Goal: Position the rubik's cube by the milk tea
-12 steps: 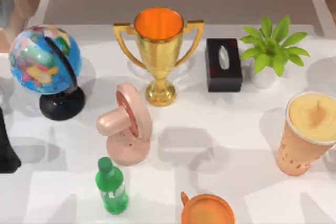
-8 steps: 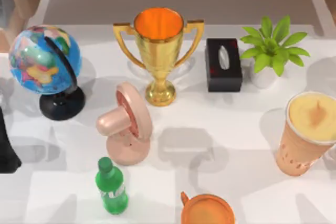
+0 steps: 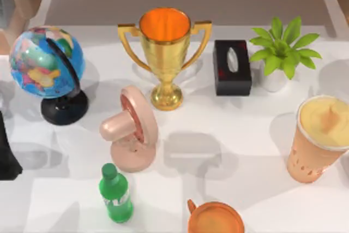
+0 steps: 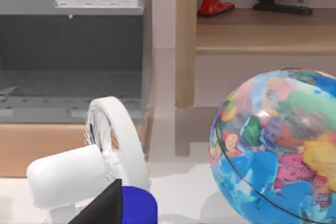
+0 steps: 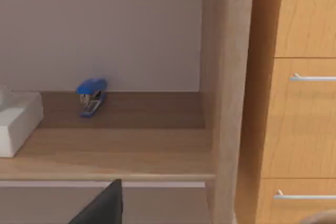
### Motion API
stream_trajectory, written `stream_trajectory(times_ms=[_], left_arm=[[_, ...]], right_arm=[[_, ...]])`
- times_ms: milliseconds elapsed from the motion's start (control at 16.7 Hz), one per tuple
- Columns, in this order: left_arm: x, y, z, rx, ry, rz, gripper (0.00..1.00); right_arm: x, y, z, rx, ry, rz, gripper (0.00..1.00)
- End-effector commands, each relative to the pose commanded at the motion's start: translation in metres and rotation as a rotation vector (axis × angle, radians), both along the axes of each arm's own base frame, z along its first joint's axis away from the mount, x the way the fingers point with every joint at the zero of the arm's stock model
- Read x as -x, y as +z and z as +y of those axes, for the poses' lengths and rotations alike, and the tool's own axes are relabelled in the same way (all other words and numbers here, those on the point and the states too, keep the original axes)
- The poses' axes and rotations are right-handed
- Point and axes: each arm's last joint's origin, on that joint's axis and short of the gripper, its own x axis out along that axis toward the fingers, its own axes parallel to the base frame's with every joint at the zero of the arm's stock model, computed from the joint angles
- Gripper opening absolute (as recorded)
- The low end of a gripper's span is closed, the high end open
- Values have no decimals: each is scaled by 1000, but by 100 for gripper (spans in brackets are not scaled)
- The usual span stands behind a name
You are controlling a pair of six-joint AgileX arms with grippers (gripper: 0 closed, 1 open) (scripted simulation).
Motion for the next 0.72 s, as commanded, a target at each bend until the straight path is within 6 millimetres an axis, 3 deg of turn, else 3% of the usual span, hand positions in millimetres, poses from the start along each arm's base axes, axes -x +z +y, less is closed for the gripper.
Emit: stream_trajectory(times_ms=[180,360,540,720], left_arm=[[0,0,0,0,0,0,100],[0,0,0,0,0,0,100],[0,0,0,0,0,0,100],[0,0,0,0,0,0,100]], right_arm=[[-51,50,20,3,-1,12,100],[-106,82,47,3,-2,13,100],[-158,97,80,2,-3,12,100],[-201,97,112,3,-3,16,100]])
